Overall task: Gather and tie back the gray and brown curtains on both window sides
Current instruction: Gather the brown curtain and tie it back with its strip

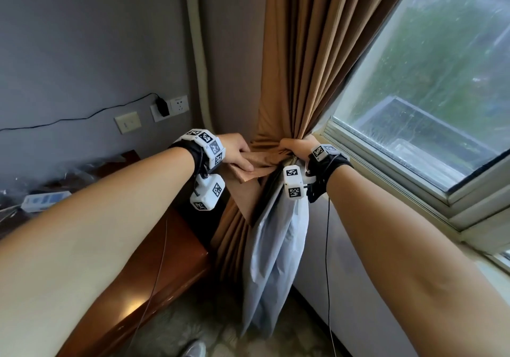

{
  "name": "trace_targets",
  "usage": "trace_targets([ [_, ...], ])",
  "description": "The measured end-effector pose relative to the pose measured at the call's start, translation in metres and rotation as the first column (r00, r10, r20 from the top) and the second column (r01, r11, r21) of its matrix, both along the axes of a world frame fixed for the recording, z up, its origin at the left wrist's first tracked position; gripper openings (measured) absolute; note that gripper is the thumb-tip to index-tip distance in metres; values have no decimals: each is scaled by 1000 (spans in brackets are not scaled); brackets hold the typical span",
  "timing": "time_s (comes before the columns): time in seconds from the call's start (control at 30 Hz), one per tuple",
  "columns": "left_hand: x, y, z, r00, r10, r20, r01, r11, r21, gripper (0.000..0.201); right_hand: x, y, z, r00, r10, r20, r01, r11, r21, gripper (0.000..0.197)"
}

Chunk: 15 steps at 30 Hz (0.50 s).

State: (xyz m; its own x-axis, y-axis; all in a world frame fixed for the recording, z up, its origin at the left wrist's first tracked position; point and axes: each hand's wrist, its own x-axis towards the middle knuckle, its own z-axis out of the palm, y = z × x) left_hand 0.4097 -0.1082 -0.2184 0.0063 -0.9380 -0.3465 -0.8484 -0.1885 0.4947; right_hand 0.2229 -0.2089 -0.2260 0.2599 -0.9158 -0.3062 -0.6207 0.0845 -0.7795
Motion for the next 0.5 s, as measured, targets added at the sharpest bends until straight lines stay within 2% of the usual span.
trace_targets([
  [0.13, 4, -10, 11, 989, -43, 143, 32, 997, 77, 30, -1, 8, 12, 1000, -14, 27, 12, 998, 59, 37],
  [0.2, 8, -11, 18, 984, -86, 158, 57, 982, 183, 30, 1, 8, 16, 999, -18, 28, 16, 998, 66, 34],
  [0.3, 30, -5, 27, 985, -86, 147, 41, 958, 282, 31, 1, 4, 17, 999, -51, -13, 52, 996, 67, 47],
  [0.4, 56, -2, 29, 965, -48, 259, 2, 984, 177, 33, 1, 4, 21, 997, -76, -5, 76, 993, 89, 44],
  [0.5, 65, -5, 26, 950, -15, 311, 2, 999, 41, 17, 6, 7, 21, 997, -78, -30, 81, 990, 119, 35],
])
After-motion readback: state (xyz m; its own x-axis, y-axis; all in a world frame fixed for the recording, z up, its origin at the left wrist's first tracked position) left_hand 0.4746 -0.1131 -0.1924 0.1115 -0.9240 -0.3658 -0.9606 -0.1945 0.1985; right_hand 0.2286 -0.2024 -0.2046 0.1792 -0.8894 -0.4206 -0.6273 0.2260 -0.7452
